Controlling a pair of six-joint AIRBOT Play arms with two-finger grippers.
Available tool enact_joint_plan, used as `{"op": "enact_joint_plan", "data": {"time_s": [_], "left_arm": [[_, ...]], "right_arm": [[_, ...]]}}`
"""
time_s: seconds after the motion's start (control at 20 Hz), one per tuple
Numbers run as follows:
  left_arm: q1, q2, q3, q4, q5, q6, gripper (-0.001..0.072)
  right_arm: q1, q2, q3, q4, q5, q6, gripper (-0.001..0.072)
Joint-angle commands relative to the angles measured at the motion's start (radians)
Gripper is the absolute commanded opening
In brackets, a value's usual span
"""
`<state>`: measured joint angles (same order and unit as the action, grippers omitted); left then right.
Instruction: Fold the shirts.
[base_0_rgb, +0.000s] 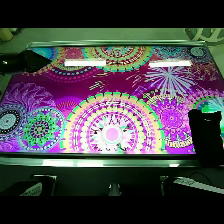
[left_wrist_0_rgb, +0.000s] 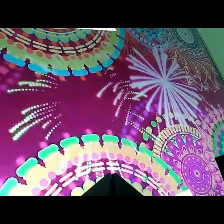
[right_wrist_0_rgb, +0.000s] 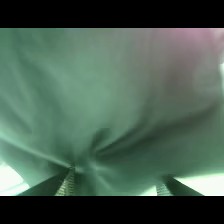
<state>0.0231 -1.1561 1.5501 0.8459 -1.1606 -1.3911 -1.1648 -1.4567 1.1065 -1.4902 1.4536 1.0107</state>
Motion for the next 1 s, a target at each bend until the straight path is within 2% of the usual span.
{"op": "enact_joint_plan", "data": {"time_s": [0.0,0.2,0.25,0.3,0.4,0.45,0.5,0.55,0.6,0.65,0.7,0.8,0.9,0.95], "left_arm": [[0.000,0.000,0.000,0.000,0.016,0.001,0.0023],[-0.008,-0.002,0.000,0.014,0.104,0.008,0.0020],[-0.027,-0.006,0.005,0.071,0.145,0.007,0.0019],[-0.058,-0.020,0.021,0.179,0.165,-0.002,0.0018],[-0.144,-0.081,0.064,0.558,0.138,-0.153,0.0018],[-0.184,-0.122,0.070,0.766,0.087,-0.236,0.0019],[-0.209,-0.165,0.069,0.904,0.015,-0.290,0.0023],[-0.217,-0.212,0.069,0.944,-0.087,-0.301,0.0085],[-0.215,-0.255,0.068,0.917,-0.210,-0.309,0.0326],[-0.211,-0.292,0.051,0.860,-0.342,-0.312,0.0590],[-0.210,-0.297,0.000,0.808,-0.388,-0.311,0.0611],[-0.211,-0.224,-0.167,0.722,-0.267,-0.315,0.0611],[-0.210,-0.161,-0.265,0.714,-0.156,-0.338,0.0611],[-0.210,-0.156,-0.269,0.722,-0.150,-0.338,0.0610]], "right_arm": [[0.000,0.036,0.156,0.096,-0.053,-0.014,0.0549],[0.027,0.056,0.561,0.333,-0.159,-0.016,0.0544],[0.072,0.058,0.653,0.388,-0.203,-0.042,0.0534],[0.143,0.063,0.724,0.407,-0.230,-0.068,0.0524],[0.332,0.067,0.789,0.360,-0.230,-0.073,0.0524],[0.451,0.064,0.787,0.296,-0.188,-0.050,0.0524],[0.567,0.053,0.776,0.197,-0.117,0.015,0.0525],[0.683,0.034,0.755,0.087,-0.013,0.073,0.0527],[0.775,0.007,0.730,0.035,0.098,0.077,0.0527],[0.835,-0.019,0.702,0.047,0.183,0.068,0.0527],[0.878,-0.037,0.668,0.089,0.249,0.056,0.0527],[0.940,-0.037,0.577,0.144,0.280,0.063,0.0527],[0.982,-0.024,0.520,0.105,0.259,0.092,0.0530],[0.995,-0.026,0.516,0.065,0.249,0.119,0.0548]]}}
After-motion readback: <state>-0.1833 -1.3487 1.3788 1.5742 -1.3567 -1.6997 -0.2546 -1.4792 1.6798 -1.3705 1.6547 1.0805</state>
